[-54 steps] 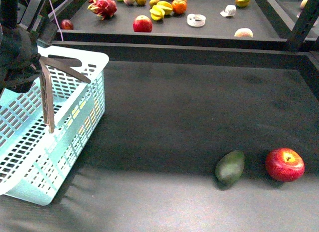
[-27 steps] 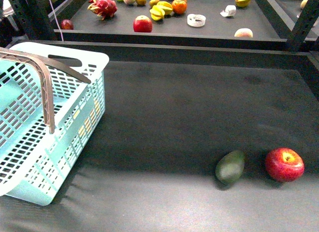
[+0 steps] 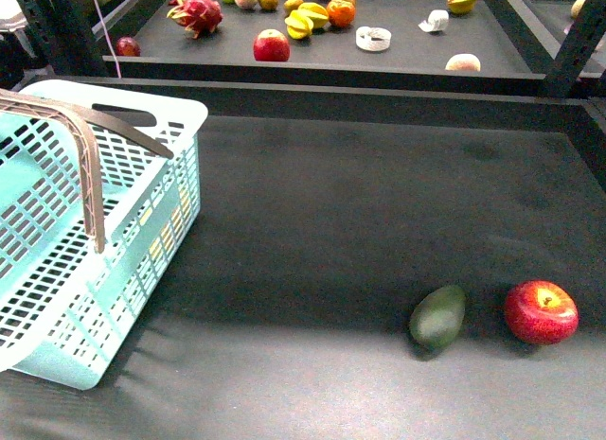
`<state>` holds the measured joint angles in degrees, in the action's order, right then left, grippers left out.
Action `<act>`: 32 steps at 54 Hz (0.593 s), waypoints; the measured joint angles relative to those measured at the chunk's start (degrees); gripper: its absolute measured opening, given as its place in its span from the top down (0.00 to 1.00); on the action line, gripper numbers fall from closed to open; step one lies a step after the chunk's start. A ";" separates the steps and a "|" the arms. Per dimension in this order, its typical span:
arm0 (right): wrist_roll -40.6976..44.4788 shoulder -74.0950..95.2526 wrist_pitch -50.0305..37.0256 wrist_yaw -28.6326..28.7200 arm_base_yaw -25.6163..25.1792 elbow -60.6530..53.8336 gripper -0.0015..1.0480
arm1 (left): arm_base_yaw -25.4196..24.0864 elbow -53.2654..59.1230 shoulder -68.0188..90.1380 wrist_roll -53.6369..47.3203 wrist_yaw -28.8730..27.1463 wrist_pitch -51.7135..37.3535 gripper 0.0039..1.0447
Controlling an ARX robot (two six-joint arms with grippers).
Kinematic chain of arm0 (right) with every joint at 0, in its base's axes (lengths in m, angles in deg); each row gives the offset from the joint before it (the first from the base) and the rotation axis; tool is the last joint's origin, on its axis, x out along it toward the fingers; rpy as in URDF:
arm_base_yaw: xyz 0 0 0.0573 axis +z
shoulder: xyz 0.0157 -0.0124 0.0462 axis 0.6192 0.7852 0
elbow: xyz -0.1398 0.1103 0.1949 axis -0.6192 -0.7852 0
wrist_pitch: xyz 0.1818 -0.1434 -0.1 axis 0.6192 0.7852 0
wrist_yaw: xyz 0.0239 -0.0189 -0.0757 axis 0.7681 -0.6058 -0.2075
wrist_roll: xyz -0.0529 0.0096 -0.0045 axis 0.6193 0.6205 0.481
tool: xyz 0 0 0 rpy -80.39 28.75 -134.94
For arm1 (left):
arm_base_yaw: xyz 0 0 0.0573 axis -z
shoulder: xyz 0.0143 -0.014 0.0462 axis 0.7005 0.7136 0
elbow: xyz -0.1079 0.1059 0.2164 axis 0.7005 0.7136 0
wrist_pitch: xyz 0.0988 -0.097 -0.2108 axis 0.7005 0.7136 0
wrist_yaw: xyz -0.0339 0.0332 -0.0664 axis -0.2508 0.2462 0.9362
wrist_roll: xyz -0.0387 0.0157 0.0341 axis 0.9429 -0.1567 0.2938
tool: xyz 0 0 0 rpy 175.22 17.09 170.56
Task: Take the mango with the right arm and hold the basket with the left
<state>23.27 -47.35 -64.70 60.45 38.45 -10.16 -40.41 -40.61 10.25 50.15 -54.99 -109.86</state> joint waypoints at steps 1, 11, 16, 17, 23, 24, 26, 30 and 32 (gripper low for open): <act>0.00 0.00 0.00 0.00 0.00 0.00 0.08 | -0.07 0.20 -0.26 -0.07 0.33 -0.46 0.05; 0.00 0.00 0.00 0.00 0.00 0.00 0.08 | -0.20 0.44 -0.90 -0.52 0.74 -0.90 0.05; 0.00 0.00 0.00 0.00 0.00 0.00 0.08 | -2.78 5.03 0.02 -14.86 13.14 -14.45 0.17; 0.00 0.00 0.00 -0.02 0.00 0.00 0.08 | -3.32 7.17 -0.02 -20.94 16.96 -19.54 0.22; 0.00 0.00 0.00 0.00 0.00 0.00 0.08 | -3.72 11.67 -3.06 -45.62 21.62 -26.95 0.41; 0.00 0.00 0.00 0.00 -0.02 0.00 0.08 | -3.74 12.22 -3.85 -49.07 21.73 -26.99 0.45; 0.00 0.00 0.00 0.00 0.00 0.00 0.08 | -3.76 13.31 -5.33 -54.47 21.73 -26.97 0.51; 0.00 0.00 0.00 -0.02 0.00 0.00 0.08 | -3.85 15.28 -7.91 -60.52 21.70 -26.32 0.65; 0.00 0.00 0.00 0.00 -0.02 0.00 0.08 | -3.85 15.89 -8.74 -61.79 21.73 -25.92 0.70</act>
<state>23.27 -47.35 -64.70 60.45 38.42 -10.16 -44.26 -24.72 1.51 -11.64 -33.27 -135.78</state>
